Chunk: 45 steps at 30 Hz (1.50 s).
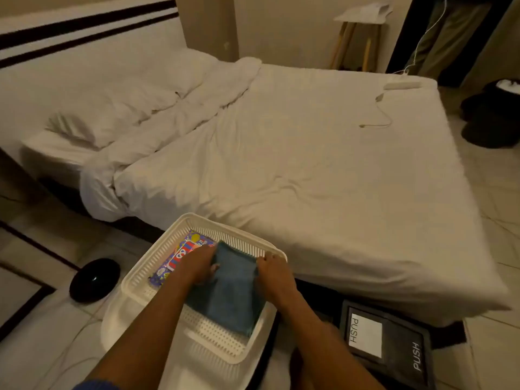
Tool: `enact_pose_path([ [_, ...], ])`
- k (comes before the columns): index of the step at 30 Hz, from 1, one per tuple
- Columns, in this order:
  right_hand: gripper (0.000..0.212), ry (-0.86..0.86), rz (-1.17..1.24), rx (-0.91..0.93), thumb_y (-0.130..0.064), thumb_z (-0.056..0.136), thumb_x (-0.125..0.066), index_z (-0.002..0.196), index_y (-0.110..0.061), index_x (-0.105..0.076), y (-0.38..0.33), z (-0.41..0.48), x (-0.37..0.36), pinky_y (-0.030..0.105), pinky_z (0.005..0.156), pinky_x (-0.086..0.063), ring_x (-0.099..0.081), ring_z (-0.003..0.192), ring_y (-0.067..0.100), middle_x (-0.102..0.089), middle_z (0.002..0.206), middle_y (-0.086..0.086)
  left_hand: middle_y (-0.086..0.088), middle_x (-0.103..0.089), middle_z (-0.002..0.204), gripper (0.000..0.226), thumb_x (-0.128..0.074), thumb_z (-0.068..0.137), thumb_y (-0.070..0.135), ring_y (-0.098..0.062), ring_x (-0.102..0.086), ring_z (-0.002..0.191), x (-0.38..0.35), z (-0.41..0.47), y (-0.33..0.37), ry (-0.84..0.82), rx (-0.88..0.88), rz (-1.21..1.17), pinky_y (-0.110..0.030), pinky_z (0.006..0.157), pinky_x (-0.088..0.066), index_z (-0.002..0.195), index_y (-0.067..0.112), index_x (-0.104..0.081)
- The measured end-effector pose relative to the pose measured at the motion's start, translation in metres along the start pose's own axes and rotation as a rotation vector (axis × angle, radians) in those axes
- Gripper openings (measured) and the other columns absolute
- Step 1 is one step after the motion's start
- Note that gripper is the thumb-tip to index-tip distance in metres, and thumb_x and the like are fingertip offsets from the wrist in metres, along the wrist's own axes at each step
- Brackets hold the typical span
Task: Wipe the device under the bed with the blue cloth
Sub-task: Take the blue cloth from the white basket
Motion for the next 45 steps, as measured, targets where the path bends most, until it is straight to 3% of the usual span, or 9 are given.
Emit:
enact_pose_path([
  [4,0.030,-0.088,-0.141,-0.023,-0.014,0.095,-0.049,0.120,-0.004,-0.062,-0.001,0.004,-0.010,0.043,0.102,-0.037,-0.052,0.118,0.036,-0.059,0.126,0.019,-0.011,-0.052,0.141,0.057,-0.063,0.087,0.029,-0.028,-0.050,0.130,-0.003,-0.003,0.005,0.056,0.097,-0.058,-0.040,0.108,-0.040,0.139,0.015,-0.046],
  [12,0.031,-0.059,-0.155,-0.023,-0.012,0.098,-0.047,0.124,-0.006,-0.061,0.001,0.008,-0.022,0.042,0.104,-0.038,-0.051,0.120,0.035,-0.057,0.129,0.018,-0.015,-0.064,0.117,0.025,-0.059,0.092,0.024,-0.032,-0.060,0.109,-0.003,-0.005,0.025,0.199,0.244,-0.108,-0.037,0.083,-0.043,0.112,0.008,-0.060],
  [15,0.030,-0.057,-0.145,-0.042,-0.012,0.099,-0.047,0.124,-0.005,-0.062,0.000,0.009,-0.025,0.043,0.104,-0.038,-0.052,0.120,0.035,-0.058,0.128,0.018,-0.017,-0.063,0.115,0.025,-0.057,0.094,0.024,-0.035,-0.060,0.108,-0.005,-0.006,0.025,0.219,0.301,-0.103,-0.038,0.084,-0.044,0.110,0.005,-0.058],
  [18,0.024,-0.041,-0.160,-0.062,-0.011,0.097,-0.052,0.114,-0.005,-0.068,-0.002,0.009,-0.026,0.042,0.100,-0.044,-0.058,0.112,0.033,-0.065,0.118,0.017,-0.015,-0.065,0.116,0.028,-0.057,0.093,0.027,-0.034,-0.062,0.106,-0.009,-0.004,0.022,0.214,0.287,-0.117,-0.041,0.087,-0.049,0.114,0.009,-0.058],
  [23,0.006,-0.090,-0.172,-0.107,-0.009,0.074,-0.078,0.079,-0.011,-0.077,-0.005,0.010,-0.027,0.038,0.074,-0.055,-0.067,0.079,0.028,-0.072,0.082,0.012,-0.014,-0.065,0.117,0.037,-0.061,0.092,0.033,-0.032,-0.062,0.108,-0.012,-0.004,0.022,0.211,0.308,-0.151,-0.041,0.089,-0.049,0.120,0.010,-0.057],
  [29,0.026,-0.006,-0.215,-0.067,-0.004,0.095,-0.049,0.112,-0.005,-0.069,-0.002,0.012,-0.029,0.041,0.097,-0.047,-0.060,0.110,0.033,-0.066,0.115,0.017,-0.016,-0.067,0.103,0.026,-0.061,0.092,0.030,-0.032,-0.063,0.098,-0.009,0.002,0.026,0.281,0.372,-0.287,-0.034,0.076,-0.044,0.099,0.005,-0.061],
  [35,0.027,0.020,-0.156,-0.078,-0.010,0.099,-0.049,0.118,-0.009,-0.067,0.001,0.013,-0.032,0.040,0.099,-0.045,-0.057,0.113,0.031,-0.064,0.121,0.015,-0.008,-0.063,0.084,0.020,-0.072,0.079,0.024,-0.028,-0.063,0.087,-0.001,0.010,0.032,0.228,0.374,-0.380,-0.034,0.070,-0.045,0.086,0.009,-0.060],
  [39,0.028,0.028,-0.123,-0.080,-0.011,0.098,-0.050,0.120,-0.009,-0.067,0.003,0.014,-0.033,0.040,0.100,-0.045,-0.057,0.114,0.032,-0.064,0.122,0.015,-0.004,-0.061,0.093,0.034,-0.075,0.074,0.024,-0.025,-0.061,0.091,0.006,0.016,0.031,0.228,0.396,-0.507,-0.032,0.073,-0.042,0.101,0.013,-0.057],
  [45,0.030,0.090,0.002,-0.078,-0.012,0.090,-0.064,0.119,-0.006,-0.065,0.002,0.012,-0.032,0.045,0.089,-0.054,-0.066,0.101,0.035,-0.067,0.113,0.018,-0.004,-0.072,0.092,0.032,-0.079,0.066,0.024,-0.020,-0.067,0.089,0.030,0.024,0.024,0.020,0.196,-0.377,-0.034,0.080,-0.055,0.094,0.011,-0.074],
])
Point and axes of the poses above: each hand's wrist, its own z-axis towards the middle knuckle, its own x-axis out of the back of the hand, y = z × x, the point moved 2 cm from there along z, towards the middle knuckle
